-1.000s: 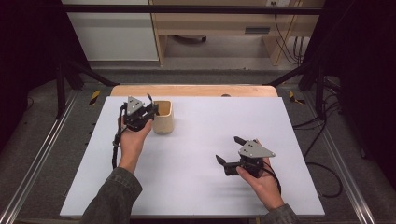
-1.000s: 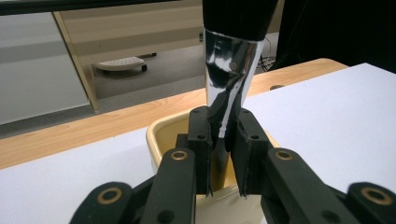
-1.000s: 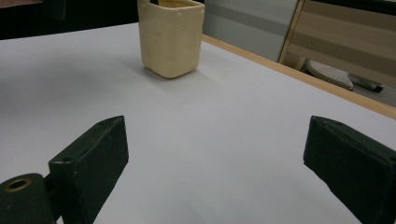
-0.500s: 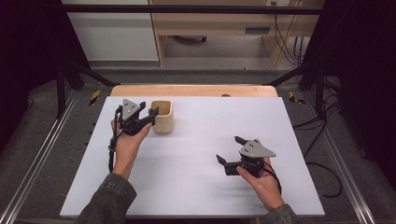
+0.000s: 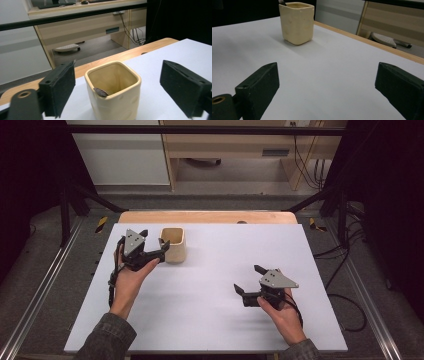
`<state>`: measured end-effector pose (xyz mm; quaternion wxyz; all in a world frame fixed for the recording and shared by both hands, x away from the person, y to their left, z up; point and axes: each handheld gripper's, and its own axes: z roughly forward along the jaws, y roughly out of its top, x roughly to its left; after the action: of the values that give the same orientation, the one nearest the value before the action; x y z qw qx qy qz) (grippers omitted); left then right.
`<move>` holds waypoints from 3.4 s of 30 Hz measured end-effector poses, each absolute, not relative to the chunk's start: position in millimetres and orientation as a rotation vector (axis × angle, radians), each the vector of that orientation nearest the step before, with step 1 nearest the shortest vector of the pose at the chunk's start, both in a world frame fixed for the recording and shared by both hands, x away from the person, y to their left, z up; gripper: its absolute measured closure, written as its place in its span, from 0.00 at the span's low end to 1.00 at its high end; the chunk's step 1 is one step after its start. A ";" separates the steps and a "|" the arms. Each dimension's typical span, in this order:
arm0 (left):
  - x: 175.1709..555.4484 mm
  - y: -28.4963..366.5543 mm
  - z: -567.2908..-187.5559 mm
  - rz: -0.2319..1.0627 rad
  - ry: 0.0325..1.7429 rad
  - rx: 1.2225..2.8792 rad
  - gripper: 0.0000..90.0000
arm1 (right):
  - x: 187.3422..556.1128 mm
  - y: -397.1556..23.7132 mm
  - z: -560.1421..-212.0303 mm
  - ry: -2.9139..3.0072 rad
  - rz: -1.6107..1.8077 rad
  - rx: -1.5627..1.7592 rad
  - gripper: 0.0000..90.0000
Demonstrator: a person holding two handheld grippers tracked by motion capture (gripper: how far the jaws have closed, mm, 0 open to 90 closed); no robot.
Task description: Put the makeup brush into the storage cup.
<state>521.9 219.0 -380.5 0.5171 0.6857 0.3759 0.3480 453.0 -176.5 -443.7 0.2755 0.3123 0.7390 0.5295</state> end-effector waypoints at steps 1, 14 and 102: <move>520.3 219.7 -380.4 0.828 0.901 1.638 0.11 | 453.0 -176.9 -443.7 1.982 1.424 0.843 0.07; 496.4 243.9 -389.1 0.769 0.817 1.640 0.04 | 453.9 -199.1 -444.7 1.871 1.405 0.886 0.06; 414.8 325.3 -437.9 0.691 0.658 1.500 0.03 | 421.9 -270.9 -446.7 1.781 1.510 0.876 0.02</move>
<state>414.8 325.3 -437.9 0.6301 0.6551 0.2874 0.3020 421.9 -270.9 -446.7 0.3184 0.3329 0.6770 0.5739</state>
